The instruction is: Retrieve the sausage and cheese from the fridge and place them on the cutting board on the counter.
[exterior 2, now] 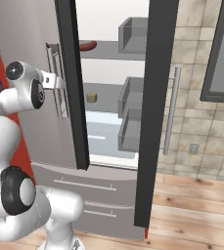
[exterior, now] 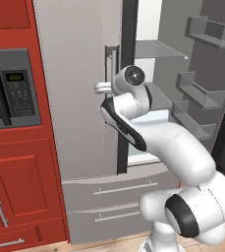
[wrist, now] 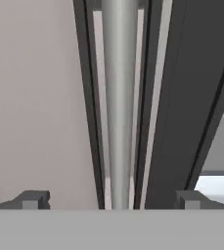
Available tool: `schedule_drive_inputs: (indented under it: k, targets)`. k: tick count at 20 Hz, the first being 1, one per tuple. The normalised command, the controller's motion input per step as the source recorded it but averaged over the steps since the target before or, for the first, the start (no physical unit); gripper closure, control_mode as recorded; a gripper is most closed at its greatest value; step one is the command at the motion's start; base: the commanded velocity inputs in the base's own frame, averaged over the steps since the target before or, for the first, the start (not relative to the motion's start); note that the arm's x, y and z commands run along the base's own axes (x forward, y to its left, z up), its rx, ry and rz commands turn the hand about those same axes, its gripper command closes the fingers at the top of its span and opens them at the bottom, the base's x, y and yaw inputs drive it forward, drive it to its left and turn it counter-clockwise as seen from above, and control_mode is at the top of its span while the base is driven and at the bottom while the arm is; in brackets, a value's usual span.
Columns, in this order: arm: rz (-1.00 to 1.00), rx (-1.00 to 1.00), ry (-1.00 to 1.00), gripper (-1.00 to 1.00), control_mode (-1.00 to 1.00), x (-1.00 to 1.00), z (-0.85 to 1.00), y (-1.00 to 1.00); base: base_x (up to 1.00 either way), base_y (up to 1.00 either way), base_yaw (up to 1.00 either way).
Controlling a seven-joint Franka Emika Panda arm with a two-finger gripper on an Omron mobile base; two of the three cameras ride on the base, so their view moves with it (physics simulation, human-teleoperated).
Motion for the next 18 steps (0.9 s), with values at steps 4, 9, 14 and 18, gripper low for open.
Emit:
schedule_drive_inputs:
  k: [4, 9, 14, 18]
  targets:
    - [0.00, 0.02, 0.00, -1.00, -1.00, 0.86, -0.04, 0.00, 0.00, 0.00, 0.00]
    - [0.00, 0.04, 0.00, -1.00, -1.00, 0.84, -0.09, 0.00, 0.00, 0.00, 0.00]
    - [0.00, 0.00, -0.01, 1.00, -1.00, 0.62, -0.43, 0.00, 0.00, 0.00, 0.00]
    - [0.00, 0.00, -0.01, 1.00, -1.00, 0.22, -0.17, 0.00, 0.00, 0.00, 0.00]
